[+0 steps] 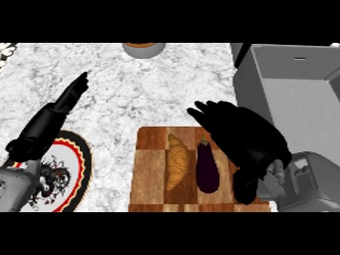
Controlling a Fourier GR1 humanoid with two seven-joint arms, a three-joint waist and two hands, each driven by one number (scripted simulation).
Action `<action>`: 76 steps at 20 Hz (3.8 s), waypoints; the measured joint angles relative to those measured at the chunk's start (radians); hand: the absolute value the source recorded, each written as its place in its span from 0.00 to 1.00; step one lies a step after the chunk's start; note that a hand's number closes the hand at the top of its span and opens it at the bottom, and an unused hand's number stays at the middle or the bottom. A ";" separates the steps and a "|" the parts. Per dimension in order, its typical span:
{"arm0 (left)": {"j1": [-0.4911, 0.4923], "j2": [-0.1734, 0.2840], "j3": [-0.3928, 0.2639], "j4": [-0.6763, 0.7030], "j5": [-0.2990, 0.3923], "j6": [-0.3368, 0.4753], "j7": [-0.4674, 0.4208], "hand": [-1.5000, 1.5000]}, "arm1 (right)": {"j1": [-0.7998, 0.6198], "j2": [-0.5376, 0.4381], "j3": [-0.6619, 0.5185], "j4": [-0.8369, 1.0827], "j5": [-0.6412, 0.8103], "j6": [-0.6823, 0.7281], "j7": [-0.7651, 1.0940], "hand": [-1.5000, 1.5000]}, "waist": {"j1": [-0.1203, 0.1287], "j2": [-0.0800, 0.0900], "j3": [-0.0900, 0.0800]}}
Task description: Pick the eggplant from the cutting board and place it in the cardboard box
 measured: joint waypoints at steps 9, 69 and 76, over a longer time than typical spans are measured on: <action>0.005 -0.014 0.021 0.000 -0.017 -0.009 0.009 0.50 | -0.036 0.174 0.087 0.126 0.002 0.020 0.119 0.00 | -0.010 -0.001 0.001; 0.013 -0.165 0.198 -0.032 -0.170 -0.178 0.039 0.50 | 0.208 0.371 0.000 0.586 0.795 -0.072 -0.405 1.00 | -0.013 -0.006 -0.004; 0.000 -0.172 0.184 -0.030 -0.171 -0.192 0.020 0.50 | 0.030 0.437 -0.352 0.770 0.736 -0.290 -0.259 1.00 | 0.024 0.023 0.004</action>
